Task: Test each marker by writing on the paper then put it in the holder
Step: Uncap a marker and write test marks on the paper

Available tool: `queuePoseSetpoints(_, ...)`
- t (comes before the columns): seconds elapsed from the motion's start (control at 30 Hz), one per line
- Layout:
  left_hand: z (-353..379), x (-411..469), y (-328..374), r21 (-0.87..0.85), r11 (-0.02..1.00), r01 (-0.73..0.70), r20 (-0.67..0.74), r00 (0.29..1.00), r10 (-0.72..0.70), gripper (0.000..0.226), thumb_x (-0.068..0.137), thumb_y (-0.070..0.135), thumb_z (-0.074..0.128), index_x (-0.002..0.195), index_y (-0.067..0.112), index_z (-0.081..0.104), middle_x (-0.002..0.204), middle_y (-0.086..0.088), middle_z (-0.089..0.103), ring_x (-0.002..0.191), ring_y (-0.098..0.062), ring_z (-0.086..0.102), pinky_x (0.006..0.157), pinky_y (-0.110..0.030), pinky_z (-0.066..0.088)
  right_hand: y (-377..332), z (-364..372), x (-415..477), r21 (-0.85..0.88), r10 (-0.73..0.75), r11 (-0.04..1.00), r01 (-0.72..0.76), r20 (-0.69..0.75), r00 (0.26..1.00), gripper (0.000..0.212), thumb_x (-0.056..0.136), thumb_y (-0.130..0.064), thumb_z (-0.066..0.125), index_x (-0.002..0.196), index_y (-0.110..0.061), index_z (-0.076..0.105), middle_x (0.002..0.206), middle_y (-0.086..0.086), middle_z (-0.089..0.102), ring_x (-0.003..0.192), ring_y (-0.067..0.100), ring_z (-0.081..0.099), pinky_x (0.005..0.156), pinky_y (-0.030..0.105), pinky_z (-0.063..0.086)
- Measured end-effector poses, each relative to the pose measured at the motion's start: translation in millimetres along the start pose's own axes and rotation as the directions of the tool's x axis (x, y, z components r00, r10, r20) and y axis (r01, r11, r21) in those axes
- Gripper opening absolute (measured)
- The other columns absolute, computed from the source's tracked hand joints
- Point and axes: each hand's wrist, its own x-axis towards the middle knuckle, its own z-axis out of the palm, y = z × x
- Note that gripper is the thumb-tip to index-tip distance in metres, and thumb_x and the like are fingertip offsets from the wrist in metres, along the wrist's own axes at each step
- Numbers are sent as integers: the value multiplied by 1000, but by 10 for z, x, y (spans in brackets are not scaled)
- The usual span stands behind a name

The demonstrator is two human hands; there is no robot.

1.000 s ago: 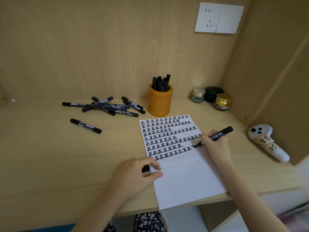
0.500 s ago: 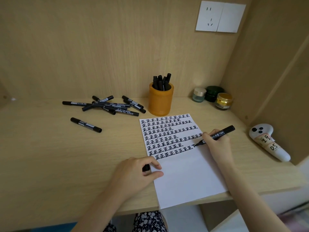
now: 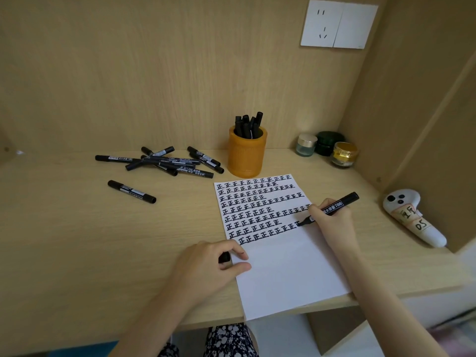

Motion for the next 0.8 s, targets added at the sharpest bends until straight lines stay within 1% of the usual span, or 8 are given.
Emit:
queuePoseSetpoints(0.1,-1,-1,3,-6,1000,-5,-2,1000,5,19,78,57,62,90,42,63,41,10,43,43,-8,40,49,-12,31,-11,-8,-12,16,-1,1000,1,-1,1000,27,82,-6,61,61,-9,45,60,5,39,58,15,34,45,20,25)
queuePoseSetpoints(0.2,7,0,0,-6,1000,-10,-1,1000,10,20,79,58,62,90,42,63,42,16,45,43,-8,39,50,-11,29,-21,-13,-23,34,-3,999,3,-1,1000,30,83,-6,61,60,-10,44,59,3,36,58,14,32,45,21,24)
queuePoseSetpoints(0.33,11,-1,-7,-5,1000,-13,-11,1000,13,22,78,59,61,90,42,63,42,16,44,43,-8,39,51,-10,28,-26,-7,-35,15,-1,1000,0,28,1000,34,84,-7,62,57,-13,43,55,1,37,56,14,32,51,26,27)
queuePoseSetpoints(0.47,21,-2,-24,-26,1000,-4,-9,1000,4,21,77,59,62,89,42,64,44,11,46,47,-10,44,53,-16,38,-26,-6,-35,0,-21,1000,21,3,1000,31,83,-5,61,59,-11,42,55,0,35,50,10,30,43,19,24)
queuePoseSetpoints(0.53,21,-1,-29,-32,1000,0,-6,1000,0,21,76,60,62,89,43,63,46,10,48,49,-10,48,61,-21,46,-25,-12,-31,-1,-22,1000,22,-32,999,32,82,-4,60,58,-12,40,54,-1,35,48,10,29,41,18,23)
queuePoseSetpoints(0.67,27,-3,-40,-24,1000,-2,1,1000,2,21,77,59,62,89,43,63,44,11,47,47,-10,45,59,-17,42,-36,-16,-32,0,-16,1000,16,-79,997,35,82,-3,60,56,-14,39,51,-2,34,44,7,29,40,17,23)
queuePoseSetpoints(0.77,34,0,-52,-16,1000,-5,-6,1000,5,21,77,59,63,89,43,64,45,9,47,48,-10,47,62,-19,46,-41,-13,-35,-1,-18,1000,18,-80,997,35,82,-3,60,56,-13,39,52,-2,34,40,5,30,40,17,25)
queuePoseSetpoints(0.8,37,3,-56,-15,1000,-5,-3,1000,5,20,77,59,62,89,43,63,44,11,46,47,-9,44,58,-18,44,-39,-14,-36,1,-19,1000,19,-79,997,35,82,-3,60,56,-13,39,52,-2,34,40,5,30,40,17,25)
